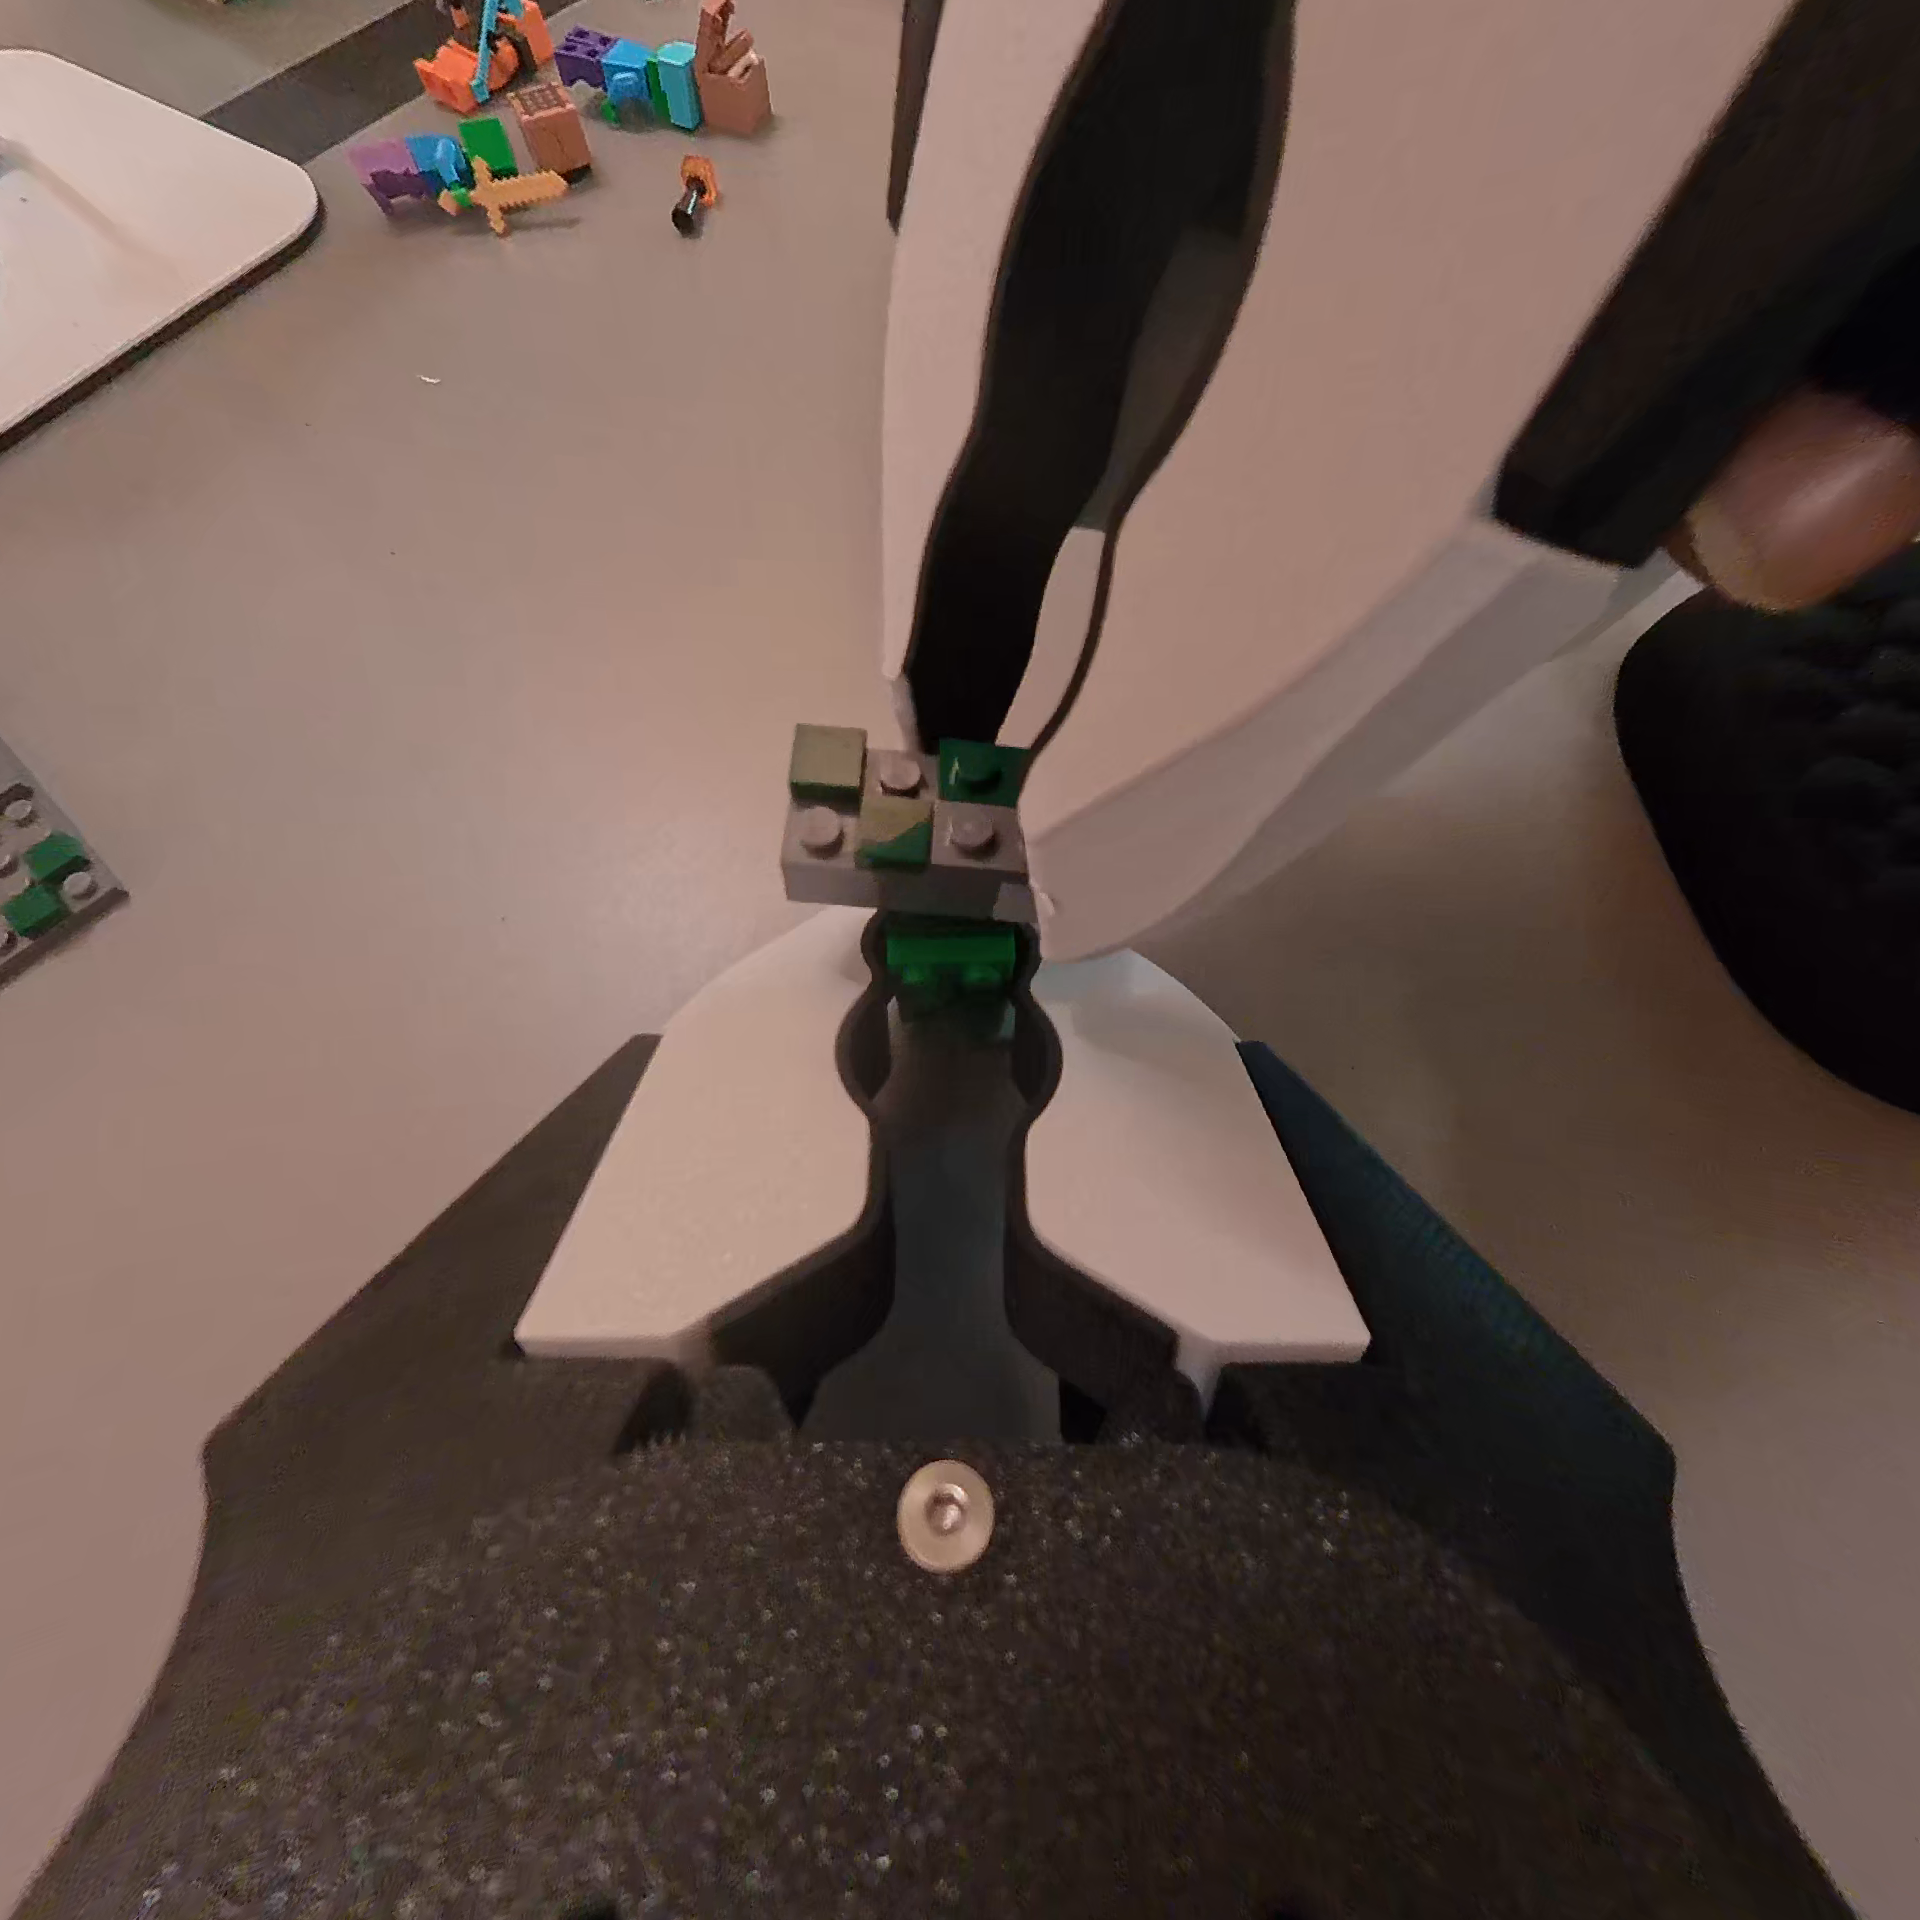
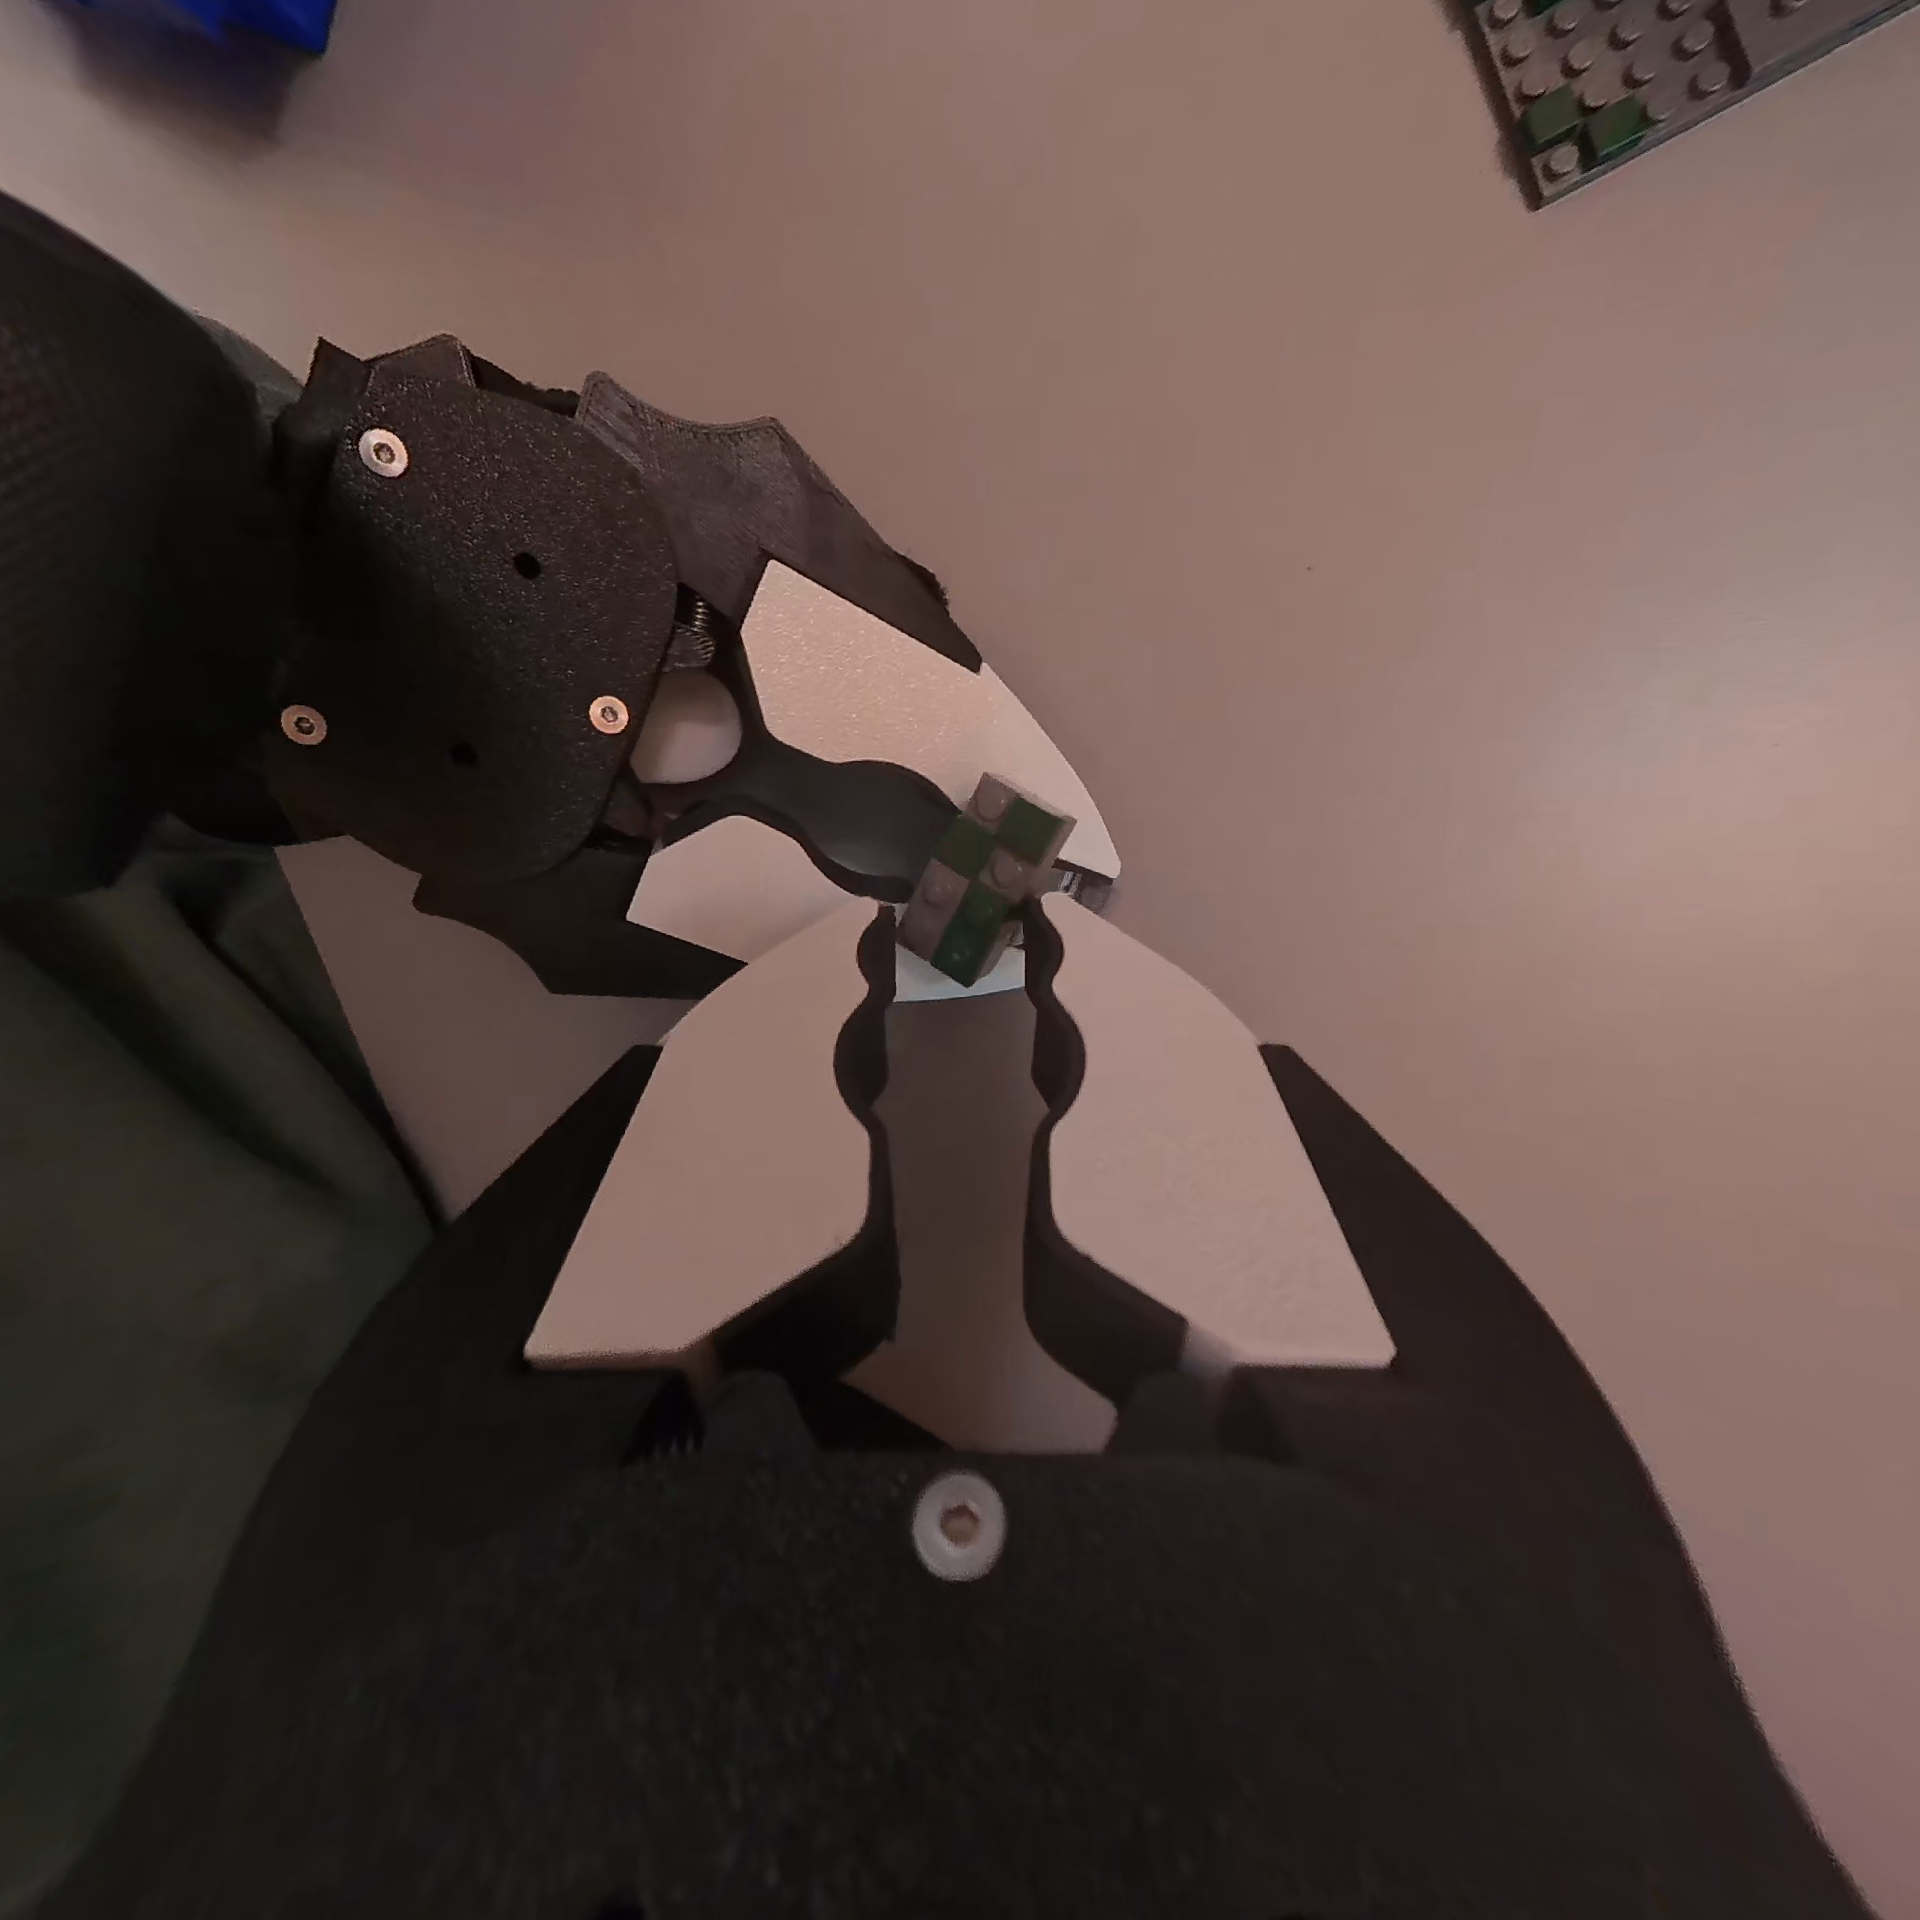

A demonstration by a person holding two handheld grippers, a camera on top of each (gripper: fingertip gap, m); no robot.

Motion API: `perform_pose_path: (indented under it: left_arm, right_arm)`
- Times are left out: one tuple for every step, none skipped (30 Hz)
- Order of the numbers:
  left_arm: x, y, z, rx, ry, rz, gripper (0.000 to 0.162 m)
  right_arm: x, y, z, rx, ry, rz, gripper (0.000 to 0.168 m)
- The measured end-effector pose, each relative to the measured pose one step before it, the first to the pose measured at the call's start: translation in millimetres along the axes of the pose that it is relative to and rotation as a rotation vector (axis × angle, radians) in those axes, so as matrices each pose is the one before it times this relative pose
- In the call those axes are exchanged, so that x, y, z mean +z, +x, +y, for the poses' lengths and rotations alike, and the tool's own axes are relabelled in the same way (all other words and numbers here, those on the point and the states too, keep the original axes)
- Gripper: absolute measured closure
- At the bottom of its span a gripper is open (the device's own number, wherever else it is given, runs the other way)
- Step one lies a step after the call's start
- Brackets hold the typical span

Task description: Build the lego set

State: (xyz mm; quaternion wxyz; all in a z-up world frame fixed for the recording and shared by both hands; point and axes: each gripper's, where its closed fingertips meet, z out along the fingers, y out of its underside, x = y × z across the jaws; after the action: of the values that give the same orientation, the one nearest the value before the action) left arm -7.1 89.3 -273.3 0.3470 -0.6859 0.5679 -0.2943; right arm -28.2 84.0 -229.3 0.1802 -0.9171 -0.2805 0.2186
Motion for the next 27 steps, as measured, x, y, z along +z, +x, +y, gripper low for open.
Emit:
perform_pose_path:
  left_arm:
    - [0.04, 0.35, -0.04, 0.0017, 0.0001, 0.0012, 0.143]
    - [-0.09, 0.26, 0.06, 0.0012, 0.0002, 0.0013, 0.143]
    - [0.01, 0.11, -0.01, 0.0006, 0.0001, 0.0012, 0.143]
    - [0.00, 0.09, 0.01, 0.0010, 0.0000, 0.0013, 0.143]
    - [-0.01, 0.15, 0.01, 0.0009, 0.0000, 0.0009, 0.143]
    - [-0.02, 0.13, 0.02, 0.0010, -0.0001, 0.0008, 0.143]
    - [0.07, 0.28, 0.09, 0.0026, -0.0002, 0.0005, 0.143]
    - [0.03, 0.20, -0.01, 0.0024, -0.0002, 0.0005, 0.143]
    - [0.01, 0.28, 0.01, 0.0025, -0.0002, 0.0004, 0.143]
    - [-0.03, 0.15, 0.02, 0.0024, 0.0000, 0.0009, 0.143]
    - [0.00, 0.22, 0.00, 0.0006, 0.0000, 0.0020, 0.143]
    - [0.00, 0.10, -0.01, 0.0011, 0.0001, 0.0006, 0.143]
    - [-0.01, 0.01, 0.01, 0.0011, 0.0000, -0.0001, 0.143]
    - [-0.09, -0.02, 0.06, 0.0019, 0.0000, 0.0002, 0.143]
    - [-0.21, 0.05, 0.01, 0.0018, 0.0003, 0.0009, 0.143]
    - [-0.05, 0.04, 0.02, 0.0001, 0.0002, 0.0013, 0.143]
    - [0.06, 0.06, 0.09, -0.0003, -0.0001, 0.0010, 0.143]
    - [-0.07, -0.01, -0.07, 0.0012, -0.0001, 0.0006, 0.143]
    - [0.05, 0.05, 0.09, 0.0005, -0.0001, 0.0006, 0.143]
    - [-0.14, -0.02, -0.02, 0.0012, 0.0000, 0.0006, 0.143]
    - [-0.06, 0.01, 0.02, 0.0013, 0.0003, 0.0009, 0.143]
    - [0.02, 0.01, -0.01, -0.0005, -0.0001, 0.0013, 0.143]
    - [0.11, 0.10, 0.08, 0.0002, -0.0004, 0.0008, 0.143]
    - [0.00, 0.03, 0.01, 0.0008, -0.0001, 0.0007, 0.143]
    - [-0.07, -0.06, 0.05, 0.0004, 0.0001, -0.0001, 0.143]
    - [0.00, 0.08, -0.01, 0.0007, 0.0001, 0.0002, 0.143]
    - [0.00, 0.09, -0.01, 0.0005, 0.0001, 0.0002, 0.143]
  right_arm:
    - [-0.08, -0.13, 0.21, -0.0063, -0.0039, -0.0036, 0.145]
    - [0.01, -0.38, 0.08, -0.0050, -0.0022, -0.0044, 0.145]
    - [0.01, -0.11, 0.09, -0.0035, -0.0015, -0.0040, 0.144]
    - [-0.01, -0.09, -0.01, -0.0029, -0.0014, -0.0026, 0.144]
    - [-0.04, -0.03, 0.32, -0.0026, -0.0025, -0.0014, 0.144]
    - [0.02, -0.05, 0.21, -0.0017, -0.0026, -0.0009, 0.144]
    - [0.00, -0.12, 0.21, -0.0002, -0.0032, -0.0011, 0.144]
    - [-0.05, -0.13, 0.21, 0.0006, -0.0034, -0.0017, 0.144]
    - [-0.05, -0.23, -0.13, 0.0012, -0.0020, -0.0035, 0.144]
    - [0.03, -0.44, 0.01, 0.0009, -0.0025, -0.0044, 0.143]
    - [0.12, -0.21, 0.04, 0.0001, -0.0043, -0.0032, 0.143]
    - [0.01, -0.08, 0.18, 0.0002, -0.0050, -0.0028, 0.142]
    - [0.03, 0.01, -0.01, 0.0024, -0.0044, -0.0023, 0.142]
    - [-0.07, -0.07, -0.37, 0.0043, -0.0022, -0.0030, 0.143]
    - [0.04, -0.15, -0.28, 0.0052, -0.0016, -0.0047, 0.143]
    - [-0.05, -0.04, -0.18, 0.0048, -0.0020, -0.0046, 0.143]
    - [0.02, 0.06, 0.04, 0.0034, -0.0025, -0.0034, 0.143]
    - [0.09, 0.09, -0.13, 0.0022, -0.0016, -0.0019, 0.143]
    - [0.03, 0.14, -0.13, 0.0012, -0.0017, -0.0008, 0.143]
    - [0.11, 0.01, -0.17, 0.0010, -0.0012, -0.0009, 0.143]
    - [0.03, -0.18, -0.22, 0.0019, -0.0002, -0.0017, 0.143]
    - [0.05, 0.09, -0.05, 0.0011, -0.0011, -0.0004, 0.143]
    - [0.05, 0.16, 0.05, -0.0011, -0.0014, 0.0023, 0.143]
    - [0.18, 0.25, 0.06, -0.0017, -0.0016, 0.0029, 0.144]
    - [0.11, 0.05, -0.07, -0.0003, -0.0015, 0.0020, 0.144]
    - [-0.06, -0.02, -0.10, 0.0014, -0.0005, 0.0010, 0.144]
    - [0.10, 0.10, -0.04, 0.0015, -0.0009, 0.0010, 0.145]
